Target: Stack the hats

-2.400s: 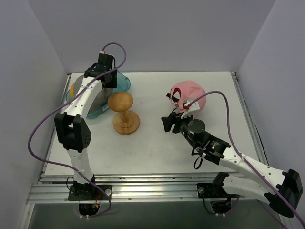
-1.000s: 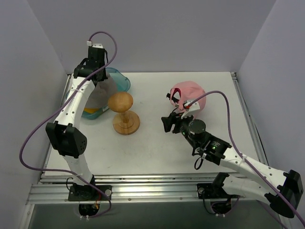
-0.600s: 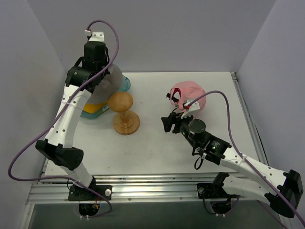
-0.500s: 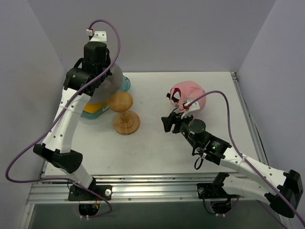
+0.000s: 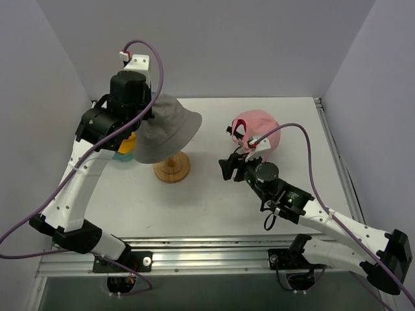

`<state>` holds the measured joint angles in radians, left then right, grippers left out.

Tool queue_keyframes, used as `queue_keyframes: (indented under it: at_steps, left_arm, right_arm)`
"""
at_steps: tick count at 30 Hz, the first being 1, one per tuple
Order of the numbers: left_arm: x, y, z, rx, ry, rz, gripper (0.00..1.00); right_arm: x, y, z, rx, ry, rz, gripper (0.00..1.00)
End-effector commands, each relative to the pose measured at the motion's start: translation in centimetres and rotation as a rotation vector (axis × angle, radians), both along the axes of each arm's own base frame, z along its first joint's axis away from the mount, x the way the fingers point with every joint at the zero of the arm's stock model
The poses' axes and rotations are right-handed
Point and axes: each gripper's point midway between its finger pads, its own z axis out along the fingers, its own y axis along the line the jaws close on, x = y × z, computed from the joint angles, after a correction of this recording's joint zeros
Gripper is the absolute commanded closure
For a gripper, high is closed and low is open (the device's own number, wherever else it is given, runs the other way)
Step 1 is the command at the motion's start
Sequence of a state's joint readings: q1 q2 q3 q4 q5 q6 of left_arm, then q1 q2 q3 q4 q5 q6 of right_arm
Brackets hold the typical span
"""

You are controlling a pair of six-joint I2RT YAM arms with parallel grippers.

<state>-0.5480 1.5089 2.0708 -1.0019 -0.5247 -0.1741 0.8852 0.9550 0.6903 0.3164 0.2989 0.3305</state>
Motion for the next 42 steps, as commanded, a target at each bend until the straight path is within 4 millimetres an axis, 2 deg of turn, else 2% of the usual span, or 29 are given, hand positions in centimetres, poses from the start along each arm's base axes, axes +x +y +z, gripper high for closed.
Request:
queue_keyframes:
  at_steps: [1, 2, 4, 5, 11, 15, 18, 20, 22, 23, 26, 29, 34, 38, 39, 42]
  left_arm:
    - [-0.1, -0.1, -0.6, -0.015, -0.014, -0.009, 0.98]
    - [0.1, -0.4, -2.5, 0.01, 0.022, -0.027, 0.98]
    - [0.2, -0.8, -3.3, 0.003, 0.026, -0.037, 0.98]
    - [0.2, -0.9, -4.6, 0.011, 0.051, -0.041, 0.98]
    - [0.4, -1.7, -6.8, -0.008, 0.075, -0.064, 0.98]
    - [-0.1, -3.5, -9.1, -0.048, 0.128, -0.147, 0.98]
    - [-0.3, -3.1, -10.7, -0.048, 0.161, -0.115, 0.95]
    - [-0.3, -3.1, -11.0, -0.038, 0.169, -0.117, 0.86]
    - [-0.3, -3.7, -10.4, -0.048, 0.162, -0.147, 0.78]
    - [-0.3, -3.8, -9.9, -0.057, 0.152, -0.153, 0.67]
    - [-0.3, -3.6, -8.4, -0.077, 0.118, -0.147, 0.6]
    - [0.1, -3.3, -7.9, -0.089, 0.109, -0.13, 0.53]
    - [1.4, -3.5, -9.9, -0.087, 0.176, -0.118, 0.5]
    - [3.1, -5.2, -12.2, -0.075, 0.236, -0.153, 0.5]
    - [3.3, -5.7, -11.9, -0.084, 0.235, -0.173, 0.5]
    - [4.0, -6.5, -12.9, -0.076, 0.26, -0.192, 0.5]
  right_arm:
    - [0.2, 0.2, 2.8, 0.04, -0.053, -0.003, 0.38]
    - [0.2, 0.2, 2.9, 0.04, -0.054, -0.006, 0.38]
    - [0.2, 0.2, 3.0, 0.044, -0.057, -0.003, 0.38]
    - [0.2, 0.1, 3.0, 0.043, -0.057, -0.004, 0.38]
    - [0.3, 0.1, 2.8, 0.037, -0.054, -0.009, 0.38]
    - [0.3, 0.2, 2.8, 0.039, -0.053, -0.006, 0.38]
    - [0.2, 0.3, 2.9, 0.04, -0.053, 0.002, 0.38]
    - [0.2, 0.3, 2.8, 0.039, -0.052, 0.0, 0.38]
    - [0.3, 0.3, 2.7, 0.035, -0.051, -0.002, 0.38]
    - [0.3, 0.3, 2.7, 0.034, -0.05, -0.001, 0.38]
    - [0.2, 0.3, 2.9, 0.031, -0.052, -0.002, 0.38]
    - [0.2, 0.1, 3.1, 0.037, -0.057, -0.004, 0.38]
    - [0.1, 0.4, 3.0, 0.039, -0.052, 0.011, 0.38]
    - [0.2, 0.3, 2.8, 0.034, -0.052, -0.001, 0.38]
    - [0.3, 0.3, 2.7, 0.03, -0.051, -0.002, 0.38]
    - [0.3, 0.5, 2.6, 0.024, -0.046, 0.003, 0.38]
